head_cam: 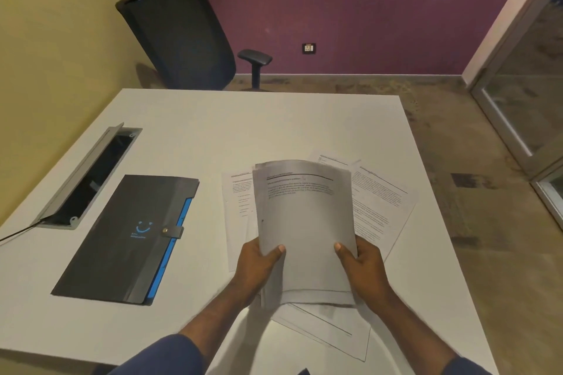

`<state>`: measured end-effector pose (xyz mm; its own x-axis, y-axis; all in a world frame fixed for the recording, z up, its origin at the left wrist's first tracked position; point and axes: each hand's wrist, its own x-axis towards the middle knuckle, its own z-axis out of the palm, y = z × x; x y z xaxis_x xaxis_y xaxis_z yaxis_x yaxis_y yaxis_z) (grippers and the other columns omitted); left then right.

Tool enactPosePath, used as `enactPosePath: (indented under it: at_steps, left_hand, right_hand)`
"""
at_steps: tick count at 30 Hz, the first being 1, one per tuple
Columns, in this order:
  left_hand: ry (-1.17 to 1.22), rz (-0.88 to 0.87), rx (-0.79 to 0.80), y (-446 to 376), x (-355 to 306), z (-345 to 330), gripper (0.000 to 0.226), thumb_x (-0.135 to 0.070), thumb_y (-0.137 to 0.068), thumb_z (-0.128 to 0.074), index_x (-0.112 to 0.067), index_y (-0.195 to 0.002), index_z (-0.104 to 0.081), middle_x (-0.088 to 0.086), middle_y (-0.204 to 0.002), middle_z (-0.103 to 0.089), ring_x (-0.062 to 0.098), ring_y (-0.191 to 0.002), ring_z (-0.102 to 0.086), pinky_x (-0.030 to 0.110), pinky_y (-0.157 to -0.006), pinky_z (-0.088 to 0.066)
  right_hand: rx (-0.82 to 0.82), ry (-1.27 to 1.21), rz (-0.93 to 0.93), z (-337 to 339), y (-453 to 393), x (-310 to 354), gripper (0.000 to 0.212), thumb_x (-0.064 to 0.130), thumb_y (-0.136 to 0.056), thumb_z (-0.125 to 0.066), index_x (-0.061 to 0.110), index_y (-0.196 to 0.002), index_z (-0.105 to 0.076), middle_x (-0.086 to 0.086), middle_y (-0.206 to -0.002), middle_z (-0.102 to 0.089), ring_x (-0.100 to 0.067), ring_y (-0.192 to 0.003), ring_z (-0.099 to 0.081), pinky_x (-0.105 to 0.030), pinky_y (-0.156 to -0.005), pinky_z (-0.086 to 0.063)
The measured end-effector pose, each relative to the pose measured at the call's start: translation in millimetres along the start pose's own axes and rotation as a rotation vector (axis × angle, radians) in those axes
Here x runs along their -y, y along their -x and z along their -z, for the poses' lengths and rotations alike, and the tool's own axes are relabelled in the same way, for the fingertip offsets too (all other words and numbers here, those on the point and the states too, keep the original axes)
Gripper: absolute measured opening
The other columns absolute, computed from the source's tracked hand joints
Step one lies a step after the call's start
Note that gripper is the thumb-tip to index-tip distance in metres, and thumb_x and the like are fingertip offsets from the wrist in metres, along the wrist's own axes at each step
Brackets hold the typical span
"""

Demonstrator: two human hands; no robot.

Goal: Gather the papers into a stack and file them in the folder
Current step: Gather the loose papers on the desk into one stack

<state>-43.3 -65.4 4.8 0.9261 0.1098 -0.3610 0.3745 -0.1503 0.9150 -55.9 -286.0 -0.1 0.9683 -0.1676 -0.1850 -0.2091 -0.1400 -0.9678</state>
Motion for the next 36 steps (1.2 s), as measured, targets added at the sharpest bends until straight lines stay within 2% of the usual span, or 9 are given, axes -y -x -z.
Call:
enactPosePath:
  at_steps: [3, 8, 11, 15, 18, 21, 24, 29, 36]
  left_hand:
    - [-0.007, 0.000, -0.005, -5, 0, -2, 0.020, -0.019, -0.090, -0.070, -0.020, -0.110, -0.068, -0.008, -0.098, -0.075, 0.003, -0.083, -0.072, 0.015, -0.064, -0.054]
    - [0.033, 0.040, -0.001, -14, 1, -3, 0.017, -0.023, -0.090, -0.069, -0.026, -0.107, -0.067, -0.011, -0.098, -0.075, 0.004, -0.085, -0.072, 0.016, -0.067, -0.055]
    - [-0.131, 0.090, -0.022, -22, 6, -6, 0.017, -0.023, -0.093, -0.064, -0.016, -0.107, -0.067, -0.006, -0.094, -0.072, 0.010, -0.084, -0.068, 0.021, -0.065, -0.051]
    - [-0.449, 0.162, 0.019, -26, 21, -15, 0.011, -0.022, -0.087, -0.065, -0.015, -0.095, -0.066, -0.001, -0.086, -0.069, 0.018, -0.079, -0.064, 0.026, -0.063, -0.047]
    - [-0.616, 0.055, -0.006, -21, 31, -22, 0.015, -0.016, -0.079, -0.068, -0.014, -0.092, -0.072, -0.006, -0.077, -0.059, 0.017, -0.077, -0.056, 0.024, -0.066, -0.042]
    - [-0.628, -0.005, -0.019, -22, 31, -28, 0.020, -0.015, -0.079, -0.067, -0.016, -0.098, -0.073, -0.003, -0.090, -0.059, 0.016, -0.087, -0.055, 0.024, -0.074, -0.042]
    - [-0.588, -0.004, 0.051, -28, 23, -37, 0.005, -0.017, -0.082, -0.062, -0.018, -0.085, -0.066, -0.005, -0.083, -0.066, 0.017, -0.077, -0.060, 0.024, -0.063, -0.045]
    - [-0.634, -0.082, 0.103, -50, 2, -52, 0.006, -0.019, -0.084, -0.060, -0.019, -0.077, -0.060, -0.008, -0.074, -0.061, 0.014, -0.069, -0.055, 0.018, -0.054, -0.038]
    - [-0.792, -0.171, 0.098, -84, -15, -82, 0.027, -0.028, -0.081, -0.066, -0.016, -0.105, -0.070, -0.002, -0.119, -0.059, 0.021, -0.106, -0.056, 0.030, -0.085, -0.045]
  right_hand:
    - [-0.006, -0.016, -0.024, -1, -4, -1, 0.019, 0.010, -0.092, -0.062, 0.008, -0.110, -0.070, 0.001, -0.097, -0.076, -0.010, -0.087, -0.073, -0.019, -0.071, -0.057]
    - [-0.040, -0.089, -0.136, -5, -13, 1, 0.019, 0.009, -0.091, -0.063, 0.020, -0.106, -0.067, 0.006, -0.094, -0.073, -0.013, -0.085, -0.070, -0.028, -0.073, -0.057]
    - [-0.048, -0.108, -0.239, -5, -19, -5, 0.024, 0.005, -0.091, -0.062, 0.021, -0.109, -0.063, 0.002, -0.096, -0.070, -0.019, -0.087, -0.068, -0.034, -0.079, -0.055]
    - [-0.121, 0.034, -0.315, -2, -18, -24, 0.027, 0.004, -0.089, -0.061, 0.014, -0.114, -0.065, 0.001, -0.094, -0.070, -0.021, -0.084, -0.066, -0.031, -0.072, -0.054]
    - [-0.209, 0.080, -0.352, 3, -12, -34, 0.028, 0.005, -0.089, -0.062, 0.006, -0.117, -0.064, -0.012, -0.105, -0.070, -0.031, -0.094, -0.065, -0.040, -0.086, -0.054]
    - [-0.270, 0.056, -0.386, 9, -12, -39, 0.025, 0.004, -0.088, -0.063, 0.003, -0.114, -0.065, -0.016, -0.103, -0.070, -0.032, -0.092, -0.065, -0.038, -0.083, -0.053]
    - [-0.323, 0.033, -0.406, 13, -15, -41, 0.024, 0.004, -0.088, -0.064, -0.001, -0.111, -0.066, -0.017, -0.102, -0.071, -0.031, -0.090, -0.066, -0.035, -0.081, -0.052]
    - [-0.397, 0.047, -0.432, 20, -30, -42, 0.023, 0.009, -0.087, -0.066, 0.002, -0.109, -0.066, -0.016, -0.101, -0.071, -0.033, -0.091, -0.066, -0.039, -0.084, -0.053]
    - [-0.455, 0.472, -0.478, 35, -58, -45, 0.028, 0.027, -0.083, -0.069, 0.005, -0.100, -0.071, -0.023, -0.100, -0.064, -0.043, -0.094, -0.064, -0.043, -0.085, -0.052]
